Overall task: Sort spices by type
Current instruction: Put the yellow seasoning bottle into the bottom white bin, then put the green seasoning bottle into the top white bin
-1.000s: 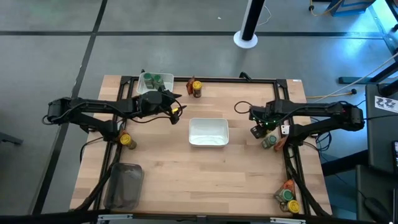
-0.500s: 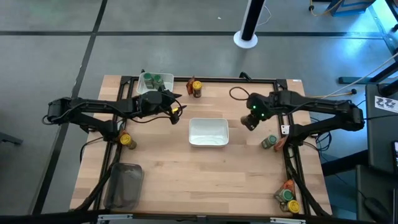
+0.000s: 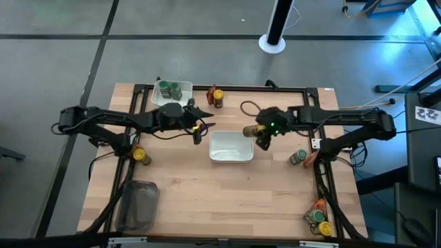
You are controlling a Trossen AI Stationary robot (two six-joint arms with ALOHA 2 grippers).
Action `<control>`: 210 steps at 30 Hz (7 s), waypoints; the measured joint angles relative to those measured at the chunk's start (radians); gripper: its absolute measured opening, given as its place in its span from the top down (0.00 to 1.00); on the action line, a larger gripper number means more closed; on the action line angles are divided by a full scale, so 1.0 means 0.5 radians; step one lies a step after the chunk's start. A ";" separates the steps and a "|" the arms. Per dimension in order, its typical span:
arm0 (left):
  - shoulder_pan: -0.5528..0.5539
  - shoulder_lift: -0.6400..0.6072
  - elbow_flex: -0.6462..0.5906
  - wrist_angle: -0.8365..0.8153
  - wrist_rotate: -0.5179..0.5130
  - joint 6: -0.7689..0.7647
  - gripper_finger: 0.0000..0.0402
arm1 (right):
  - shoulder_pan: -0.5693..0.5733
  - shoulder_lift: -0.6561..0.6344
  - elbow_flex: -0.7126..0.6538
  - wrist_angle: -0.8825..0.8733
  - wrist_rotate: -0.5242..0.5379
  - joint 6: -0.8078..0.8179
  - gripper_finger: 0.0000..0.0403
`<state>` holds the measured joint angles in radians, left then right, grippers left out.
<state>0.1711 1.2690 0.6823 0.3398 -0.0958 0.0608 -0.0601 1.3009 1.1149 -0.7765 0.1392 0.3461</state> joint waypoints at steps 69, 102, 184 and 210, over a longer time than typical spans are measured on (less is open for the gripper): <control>-0.124 0.273 0.405 -0.658 0.317 0.350 0.99 | 0.080 0.396 -0.141 0.660 0.000 -0.294 0.43; -0.124 0.274 0.404 -0.659 0.318 0.349 0.99 | 0.043 0.614 0.086 0.302 0.105 -0.391 0.17; -0.144 0.275 0.388 -0.655 0.317 0.318 0.99 | 0.800 -0.224 -0.443 -1.256 0.006 0.535 0.17; -0.146 0.275 0.389 -0.544 0.317 0.301 0.99 | 0.800 -0.211 -0.694 -1.015 -0.106 0.315 0.22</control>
<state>0.0982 1.4063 0.8768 0.0677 0.0628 0.2115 0.3401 1.1954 0.7681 -1.2839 0.0860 0.5037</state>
